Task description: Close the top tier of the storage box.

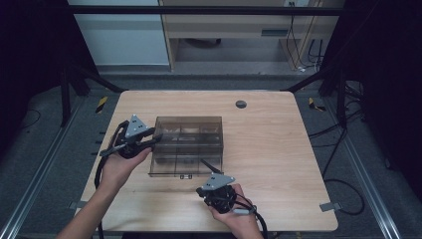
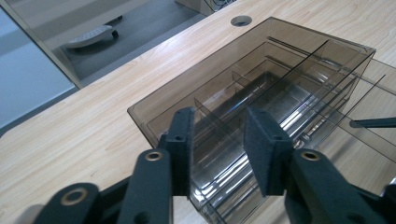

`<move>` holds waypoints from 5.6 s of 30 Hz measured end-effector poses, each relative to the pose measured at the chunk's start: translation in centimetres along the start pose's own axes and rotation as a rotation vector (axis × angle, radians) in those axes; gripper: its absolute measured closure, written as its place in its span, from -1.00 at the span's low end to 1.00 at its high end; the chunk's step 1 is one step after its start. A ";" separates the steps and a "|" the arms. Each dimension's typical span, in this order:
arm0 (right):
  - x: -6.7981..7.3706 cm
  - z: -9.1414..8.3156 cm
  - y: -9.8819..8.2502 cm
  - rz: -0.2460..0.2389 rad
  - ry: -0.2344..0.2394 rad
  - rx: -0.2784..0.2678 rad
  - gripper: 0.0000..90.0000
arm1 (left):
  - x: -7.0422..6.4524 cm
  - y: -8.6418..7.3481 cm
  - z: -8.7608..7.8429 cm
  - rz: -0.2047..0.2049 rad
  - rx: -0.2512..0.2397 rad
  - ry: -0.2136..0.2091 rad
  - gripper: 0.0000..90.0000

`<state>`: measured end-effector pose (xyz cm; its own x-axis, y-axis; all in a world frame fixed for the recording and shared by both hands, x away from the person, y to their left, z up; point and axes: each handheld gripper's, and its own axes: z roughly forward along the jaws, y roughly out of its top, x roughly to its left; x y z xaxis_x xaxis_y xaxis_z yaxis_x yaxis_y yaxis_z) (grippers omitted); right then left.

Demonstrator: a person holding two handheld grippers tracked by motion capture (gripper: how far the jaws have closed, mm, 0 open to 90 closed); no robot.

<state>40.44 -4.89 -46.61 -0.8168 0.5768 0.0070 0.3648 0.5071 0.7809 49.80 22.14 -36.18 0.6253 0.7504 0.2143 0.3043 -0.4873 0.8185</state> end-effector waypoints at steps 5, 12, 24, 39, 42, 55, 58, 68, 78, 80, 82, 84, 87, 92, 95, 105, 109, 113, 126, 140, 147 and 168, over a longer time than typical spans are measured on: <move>0.0 0.1 -0.1 -0.001 0.001 0.005 1.00 | -0.5 0.1 0.6 0.012 -0.008 -0.013 0.68; -0.1 0.1 -0.2 -0.003 0.004 0.013 0.99 | -0.7 -0.3 1.3 0.003 0.000 -0.012 0.80; 0.0 0.2 -0.2 -0.007 0.008 0.017 1.00 | -0.9 -1.2 2.3 -0.031 -0.003 0.008 0.95; 0.3 0.5 -0.3 -0.026 0.019 0.034 1.00 | -0.9 -2.1 3.7 -0.076 0.015 0.002 0.97; 0.3 0.5 -0.3 -0.029 0.022 0.034 1.00 | -0.8 -2.3 3.9 -0.088 0.014 -0.006 0.98; 0.3 0.6 -0.3 -0.032 0.025 0.037 1.00 | -0.2 -2.9 4.3 -0.129 0.012 -0.017 0.99; 0.4 0.6 -0.3 -0.031 0.023 0.037 1.00 | -0.1 -3.0 4.4 -0.125 0.016 -0.015 0.99; 0.4 0.6 -0.3 -0.034 0.024 0.040 1.00 | 0.2 -3.2 4.6 -0.138 0.016 -0.017 0.99; 0.4 0.6 -0.3 -0.031 0.019 0.039 1.00 | 0.2 -3.3 4.6 -0.141 0.016 -0.018 0.99; 0.4 0.6 -0.3 -0.033 0.019 0.037 1.00 | 0.2 -3.2 4.6 -0.141 0.018 -0.016 0.99; 0.4 0.6 -0.3 -0.033 0.019 0.038 1.00 | 0.2 -3.2 4.6 -0.143 0.017 -0.015 0.99; 0.4 0.6 -0.3 -0.032 0.019 0.036 1.00 | 0.1 -3.2 4.6 -0.144 0.018 -0.014 0.99; 0.4 0.5 -0.3 -0.032 0.003 0.032 1.00 | 0.2 -3.2 4.6 -0.146 0.020 -0.017 0.99; 0.4 0.3 -0.1 -0.023 -0.042 0.013 1.00 | 0.2 -3.2 4.6 -0.149 0.022 -0.018 0.99; 0.2 0.0 0.0 -0.014 -0.059 0.000 1.00 | 0.2 -3.0 4.6 -0.143 0.034 -0.016 0.99; 0.1 0.0 0.3 0.000 -0.093 -0.014 1.00 | -0.1 -2.9 4.6 -0.149 0.041 0.004 0.99; 0.1 0.1 0.3 0.005 -0.097 -0.016 1.00 | -0.2 -2.9 4.6 -0.150 0.041 0.012 0.99; 0.0 0.1 0.4 0.013 -0.107 -0.020 1.00 | -0.4 -2.9 4.6 -0.156 0.040 0.024 0.99; 0.0 0.4 0.9 0.020 -0.125 -0.045 1.00 | -0.5 -2.9 4.6 -0.164 0.037 0.033 0.99; -0.7 0.7 1.1 0.017 -0.140 -0.042 1.00 | -0.4 -2.9 4.6 -0.162 0.039 0.031 0.99; -1.0 0.9 1.3 0.010 -0.140 -0.039 1.00 | -0.5 -2.9 4.7 -0.160 0.040 0.033 0.99; -0.7 1.3 2.0 -0.014 -0.130 -0.045 1.00 | -0.5 -2.8 4.7 -0.157 0.042 0.030 0.99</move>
<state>42.29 -3.43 -45.84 -0.7555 0.6499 -0.0830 0.3311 0.4881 0.8076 52.01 21.10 -41.07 0.5457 0.8318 0.1017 0.4267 -0.3803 0.8205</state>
